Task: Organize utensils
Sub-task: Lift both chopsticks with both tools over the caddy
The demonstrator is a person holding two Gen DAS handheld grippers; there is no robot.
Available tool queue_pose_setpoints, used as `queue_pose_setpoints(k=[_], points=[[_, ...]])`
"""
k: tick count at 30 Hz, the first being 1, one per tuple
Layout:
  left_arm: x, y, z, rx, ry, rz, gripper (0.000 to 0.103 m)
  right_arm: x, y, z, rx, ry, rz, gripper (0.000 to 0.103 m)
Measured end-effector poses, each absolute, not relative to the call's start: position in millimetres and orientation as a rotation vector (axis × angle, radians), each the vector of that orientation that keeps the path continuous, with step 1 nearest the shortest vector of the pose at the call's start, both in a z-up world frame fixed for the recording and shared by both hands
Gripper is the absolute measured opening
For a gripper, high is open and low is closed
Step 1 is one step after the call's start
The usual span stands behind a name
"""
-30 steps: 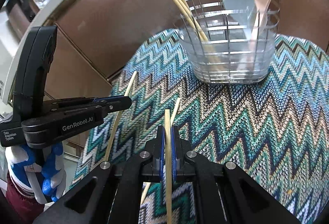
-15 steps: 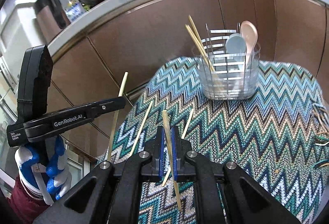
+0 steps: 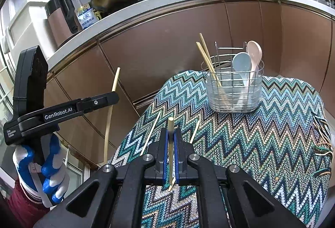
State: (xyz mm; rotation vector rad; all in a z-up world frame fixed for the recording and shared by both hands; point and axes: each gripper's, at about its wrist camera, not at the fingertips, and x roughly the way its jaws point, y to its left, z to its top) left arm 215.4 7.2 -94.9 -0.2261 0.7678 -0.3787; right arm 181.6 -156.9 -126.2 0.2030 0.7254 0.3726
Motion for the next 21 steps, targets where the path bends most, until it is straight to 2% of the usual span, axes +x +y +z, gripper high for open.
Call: queue_pose_setpoints(k=[11,21], points=[[222,-13,-67,-0.253,0.634,-0.385,0.005,190,-195,-98,0.239,0.631,0.342,0.005],[262,-48,-26,-0.313,0.468,-0.423,0.005,218,-244,-53,0.244,0.491,0.298,0.005]])
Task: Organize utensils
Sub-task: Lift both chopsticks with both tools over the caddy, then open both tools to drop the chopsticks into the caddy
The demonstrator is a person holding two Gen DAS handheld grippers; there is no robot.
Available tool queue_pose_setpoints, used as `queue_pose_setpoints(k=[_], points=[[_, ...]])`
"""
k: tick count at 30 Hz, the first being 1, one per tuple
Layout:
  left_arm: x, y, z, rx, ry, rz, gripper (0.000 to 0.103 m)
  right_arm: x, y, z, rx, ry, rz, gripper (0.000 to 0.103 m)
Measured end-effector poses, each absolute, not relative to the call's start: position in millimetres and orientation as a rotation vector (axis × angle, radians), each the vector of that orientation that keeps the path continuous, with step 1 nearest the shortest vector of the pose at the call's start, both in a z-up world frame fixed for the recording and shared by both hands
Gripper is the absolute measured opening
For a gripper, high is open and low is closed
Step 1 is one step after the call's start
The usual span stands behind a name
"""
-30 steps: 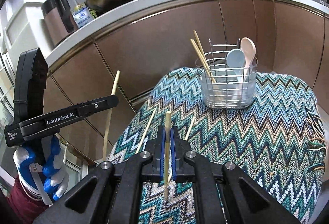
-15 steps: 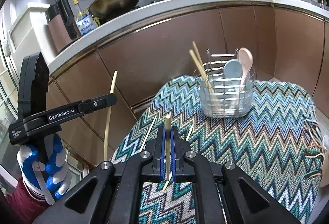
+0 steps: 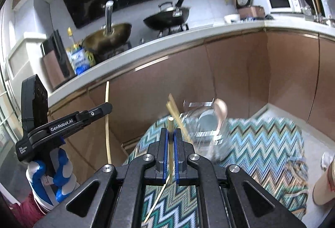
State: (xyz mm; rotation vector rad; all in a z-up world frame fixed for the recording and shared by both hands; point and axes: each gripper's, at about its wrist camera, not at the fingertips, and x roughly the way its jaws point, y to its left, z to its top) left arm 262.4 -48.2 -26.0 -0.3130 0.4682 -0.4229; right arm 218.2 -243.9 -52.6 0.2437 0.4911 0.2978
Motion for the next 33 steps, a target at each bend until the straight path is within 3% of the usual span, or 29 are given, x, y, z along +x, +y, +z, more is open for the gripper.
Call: queue_pose_setpoints(k=[7,14,26,33], points=[[298,-81,-5,-0.307,0.309,-0.384,0.005,255,-263,-25,0.237,0.407,0.292,0.005],[339,-115,-21,-0.269,0.222,-0.297,0.005,304,-254,-31,0.192,0.396,0.297,0.005],[387,-126,-91,-0.256,0.243,-0.189,0.005,349,-238,-87,0.121,0.496,0.283,0.005],[389,-117,-103,-0.265,0.268,-0.187,0.007,349,-241,-103,0.142,0.528,0.278,0.006]])
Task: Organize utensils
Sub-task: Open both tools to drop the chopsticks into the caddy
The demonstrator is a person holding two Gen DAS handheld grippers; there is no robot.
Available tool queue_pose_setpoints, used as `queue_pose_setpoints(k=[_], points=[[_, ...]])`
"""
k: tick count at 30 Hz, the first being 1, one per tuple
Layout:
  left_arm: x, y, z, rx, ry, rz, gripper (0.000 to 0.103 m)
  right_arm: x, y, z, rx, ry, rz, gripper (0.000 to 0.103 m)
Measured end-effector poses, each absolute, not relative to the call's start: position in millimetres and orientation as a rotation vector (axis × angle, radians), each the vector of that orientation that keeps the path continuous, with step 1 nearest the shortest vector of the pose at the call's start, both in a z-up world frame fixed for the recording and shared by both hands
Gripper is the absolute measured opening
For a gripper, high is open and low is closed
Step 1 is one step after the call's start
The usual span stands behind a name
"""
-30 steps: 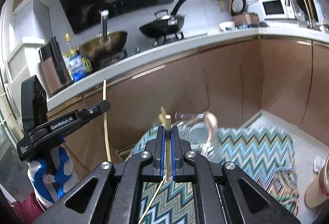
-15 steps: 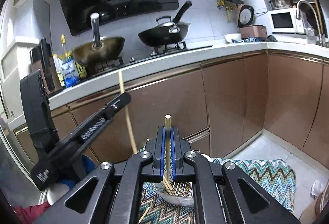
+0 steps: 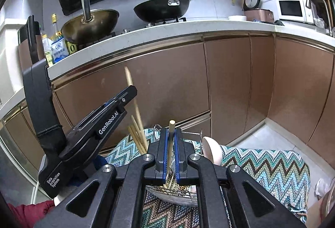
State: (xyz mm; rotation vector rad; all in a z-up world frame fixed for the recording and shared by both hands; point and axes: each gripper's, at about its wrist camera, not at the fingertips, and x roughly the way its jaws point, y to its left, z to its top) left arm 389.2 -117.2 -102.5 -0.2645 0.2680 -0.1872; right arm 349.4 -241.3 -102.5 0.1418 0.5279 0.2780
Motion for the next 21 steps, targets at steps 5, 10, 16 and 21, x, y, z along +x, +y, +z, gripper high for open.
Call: queue_pose_setpoints(k=[5,10,16,21], points=[[378,-111,-97,-0.256,0.276,-0.187,0.011,343,-243,-99,0.154,0.524,0.261,0.016],[357,-101,-84,-0.24,0.264,-0.179,0.027,330,-245,-91,0.168,0.514,0.248,0.021],[324,-85,-69,-0.23,0.271,-0.161,0.039,305,-248,-86,0.205,0.508,0.243,0.025],[290,-75,-66,-0.196,0.301,-0.156,0.042,280,-251,-89,0.225,0.518,0.228,0.029]])
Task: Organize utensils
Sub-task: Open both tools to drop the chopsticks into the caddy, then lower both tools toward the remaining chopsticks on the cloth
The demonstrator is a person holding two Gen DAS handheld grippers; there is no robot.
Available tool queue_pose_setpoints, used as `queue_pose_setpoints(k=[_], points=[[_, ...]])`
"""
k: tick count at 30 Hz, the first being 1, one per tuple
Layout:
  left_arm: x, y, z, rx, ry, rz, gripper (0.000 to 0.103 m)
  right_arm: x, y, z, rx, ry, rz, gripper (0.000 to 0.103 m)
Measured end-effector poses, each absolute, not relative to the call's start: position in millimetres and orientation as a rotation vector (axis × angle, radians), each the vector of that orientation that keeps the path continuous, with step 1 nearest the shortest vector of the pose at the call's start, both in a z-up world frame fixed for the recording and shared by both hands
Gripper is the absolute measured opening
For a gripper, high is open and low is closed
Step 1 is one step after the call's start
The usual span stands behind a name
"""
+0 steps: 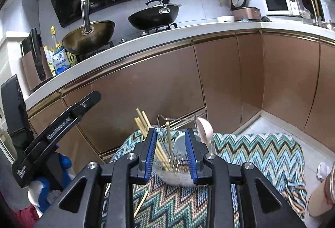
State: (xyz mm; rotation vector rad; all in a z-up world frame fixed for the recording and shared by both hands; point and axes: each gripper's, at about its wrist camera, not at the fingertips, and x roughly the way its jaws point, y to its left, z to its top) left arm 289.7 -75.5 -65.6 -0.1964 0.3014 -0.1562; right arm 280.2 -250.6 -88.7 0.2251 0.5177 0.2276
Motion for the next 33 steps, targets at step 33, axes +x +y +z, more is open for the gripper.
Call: queue_pose_setpoints(k=[33], points=[[166,33,-68,-0.278,0.509,0.043,0.044,151,-269,-123,0.37,0.564,0.075,0.036]])
